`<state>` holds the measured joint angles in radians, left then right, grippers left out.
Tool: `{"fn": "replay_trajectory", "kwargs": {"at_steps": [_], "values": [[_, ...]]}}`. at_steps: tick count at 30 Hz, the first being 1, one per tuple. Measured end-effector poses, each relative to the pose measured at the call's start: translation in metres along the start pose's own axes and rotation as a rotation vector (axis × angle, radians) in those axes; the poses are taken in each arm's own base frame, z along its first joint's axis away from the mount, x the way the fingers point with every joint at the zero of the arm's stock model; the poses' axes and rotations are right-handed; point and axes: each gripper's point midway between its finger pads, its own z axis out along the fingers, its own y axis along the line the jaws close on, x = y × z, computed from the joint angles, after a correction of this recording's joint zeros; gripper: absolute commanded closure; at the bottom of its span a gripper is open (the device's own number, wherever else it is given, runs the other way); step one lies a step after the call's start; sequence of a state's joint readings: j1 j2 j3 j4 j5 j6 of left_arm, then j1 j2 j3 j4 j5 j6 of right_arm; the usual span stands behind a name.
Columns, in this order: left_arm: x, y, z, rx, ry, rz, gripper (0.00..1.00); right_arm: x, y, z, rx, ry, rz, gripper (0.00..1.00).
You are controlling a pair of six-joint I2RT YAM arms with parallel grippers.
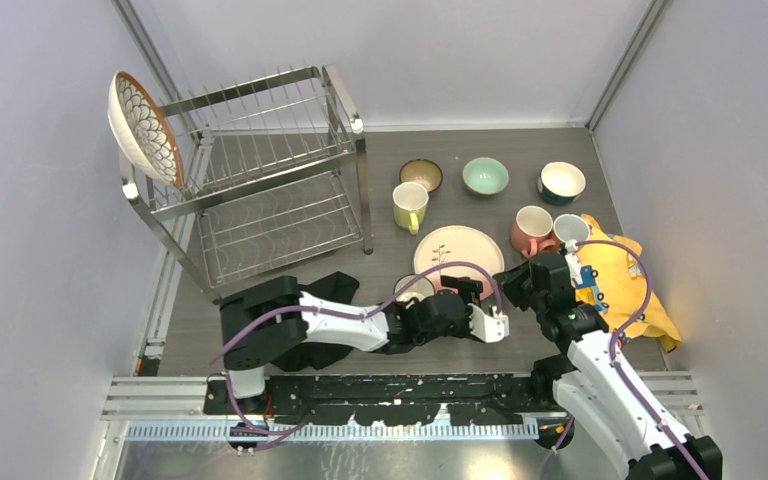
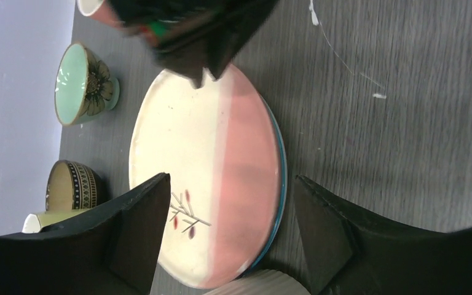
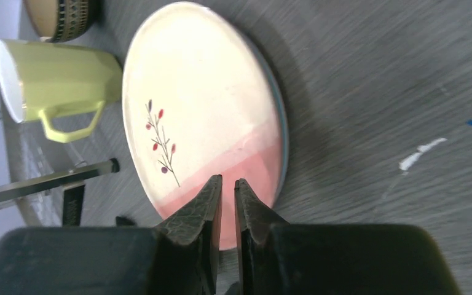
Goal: Load the mixed dishes into the dish rack
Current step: Pick up the plate at the center of the board.
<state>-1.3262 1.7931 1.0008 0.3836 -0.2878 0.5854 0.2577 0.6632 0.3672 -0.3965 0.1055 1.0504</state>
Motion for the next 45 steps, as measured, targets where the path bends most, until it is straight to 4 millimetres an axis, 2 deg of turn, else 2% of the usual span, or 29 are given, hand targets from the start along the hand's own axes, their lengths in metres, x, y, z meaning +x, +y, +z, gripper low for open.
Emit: {"fn": "replay_trajectory", "kwargs": {"at_steps": [6,9,13,17,21,23,25,32,40,43,45], "values": [[0.021,-0.014,0.018,0.001,0.049,0.071,0.26,-0.004,0.018,-0.002,-0.073,-0.008,0.032,0.81],[0.028,-0.017,0.022,0.000,0.067,0.088,0.26,-0.005,0.019,-0.002,-0.077,-0.012,0.034,0.74],[0.026,-0.014,0.022,-0.020,0.066,0.044,0.28,-0.004,0.012,0.004,-0.038,-0.010,0.027,0.63],[0.018,-0.002,0.020,-0.017,0.066,-0.064,0.30,-0.006,0.005,0.015,0.042,-0.003,-0.015,0.53],[-0.003,0.036,0.010,-0.048,0.030,-0.190,0.31,-0.007,-0.003,0.022,0.096,-0.004,-0.060,0.47],[-0.012,0.055,0.005,-0.076,0.000,-0.218,0.31,-0.007,-0.008,0.025,0.117,-0.001,-0.073,0.47],[-0.013,0.064,0.003,-0.093,-0.008,-0.232,0.31,-0.006,-0.011,0.028,0.130,0.003,-0.083,0.49],[0.001,0.044,0.003,-0.041,0.022,-0.217,0.31,-0.007,-0.017,0.039,0.159,0.005,-0.103,0.53],[0.004,0.038,0.003,-0.023,0.024,-0.201,0.32,-0.010,-0.014,0.046,0.134,-0.016,-0.097,0.56],[0.005,0.037,0.004,-0.021,0.026,-0.199,0.32,-0.008,-0.019,0.049,0.146,-0.010,-0.097,0.61],[0.007,0.034,0.005,-0.016,0.031,-0.198,0.32,-0.006,-0.023,0.050,0.159,-0.003,-0.098,0.68]]}}
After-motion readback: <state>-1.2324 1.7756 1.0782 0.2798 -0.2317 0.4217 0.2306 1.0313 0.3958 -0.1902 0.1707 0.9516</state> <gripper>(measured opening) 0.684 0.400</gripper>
